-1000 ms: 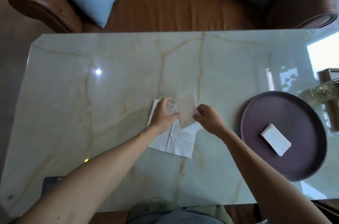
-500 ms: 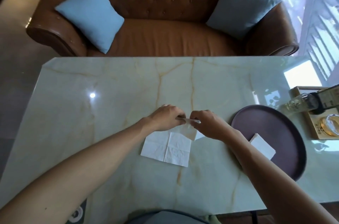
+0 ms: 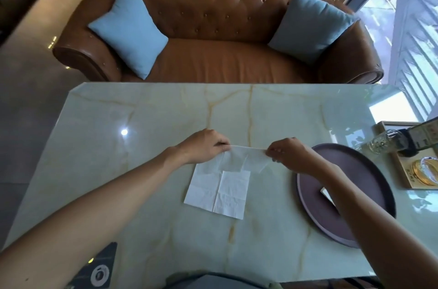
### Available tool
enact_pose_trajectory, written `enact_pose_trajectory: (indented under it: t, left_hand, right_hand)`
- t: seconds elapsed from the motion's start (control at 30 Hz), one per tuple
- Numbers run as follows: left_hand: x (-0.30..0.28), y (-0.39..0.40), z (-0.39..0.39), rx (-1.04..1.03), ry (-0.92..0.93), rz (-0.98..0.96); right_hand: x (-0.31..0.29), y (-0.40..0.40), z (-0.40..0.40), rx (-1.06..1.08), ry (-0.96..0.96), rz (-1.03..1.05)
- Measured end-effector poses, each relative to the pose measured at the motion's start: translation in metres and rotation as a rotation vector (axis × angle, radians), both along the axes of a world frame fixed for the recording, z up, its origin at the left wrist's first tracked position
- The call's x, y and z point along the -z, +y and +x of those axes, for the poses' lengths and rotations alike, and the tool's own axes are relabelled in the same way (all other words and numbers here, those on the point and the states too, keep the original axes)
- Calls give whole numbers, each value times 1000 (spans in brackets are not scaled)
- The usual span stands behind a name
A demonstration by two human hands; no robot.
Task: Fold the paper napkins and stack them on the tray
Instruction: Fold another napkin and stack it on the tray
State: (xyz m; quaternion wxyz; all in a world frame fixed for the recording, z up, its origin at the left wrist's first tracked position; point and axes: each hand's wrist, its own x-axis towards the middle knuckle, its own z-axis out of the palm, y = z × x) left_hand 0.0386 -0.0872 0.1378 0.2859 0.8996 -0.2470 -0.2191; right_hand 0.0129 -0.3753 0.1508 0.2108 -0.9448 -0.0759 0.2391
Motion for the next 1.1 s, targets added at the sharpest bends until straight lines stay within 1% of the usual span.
enact_pose_trajectory:
  t: [0.1, 0.2, 0.3, 0.37, 0.47, 0.53, 0.67, 0.83, 0.9, 0.97, 1.03, 1.1]
  left_hand:
    - [-7, 3, -1, -18, -3, -8]
    - [-12, 3, -2, 7, -13, 29]
    - [-21, -3, -5, 73, -36, 75]
    - [-27, -7, -7, 127, -64, 101]
    - [-34, -4, -13, 193, -111, 158]
    - [-37, 4, -15, 181, -113, 148]
    - [-33, 30, -16, 95, -88, 125]
    - [-19, 65, -17, 27, -24, 186]
    - [-16, 74, -16, 24, -13, 244]
    - [-15, 73, -15, 8, -17, 264]
    - [-18, 59, -16, 3, -35, 194]
    - [-22, 35, -16, 48, -69, 103]
  right_hand:
    - [8, -21, 1, 71, -21, -4]
    - [6, -18, -1, 87, -118, 12]
    - [4, 9, 0, -54, -155, 83]
    - [3, 33, 0, -203, -181, 33]
    - [6, 58, 1, -313, -135, 6]
    - [6, 64, 2, -302, -121, 4]
    - [-1, 55, 4, -193, -49, 115]
    - [-13, 45, 6, -155, 7, 103]
    - [-18, 47, 6, -159, 4, 91]
    - [-24, 51, 5, -185, 17, 57]
    - [-29, 55, 4, -232, 35, -2]
    - [-31, 60, 4, -272, 55, -46]
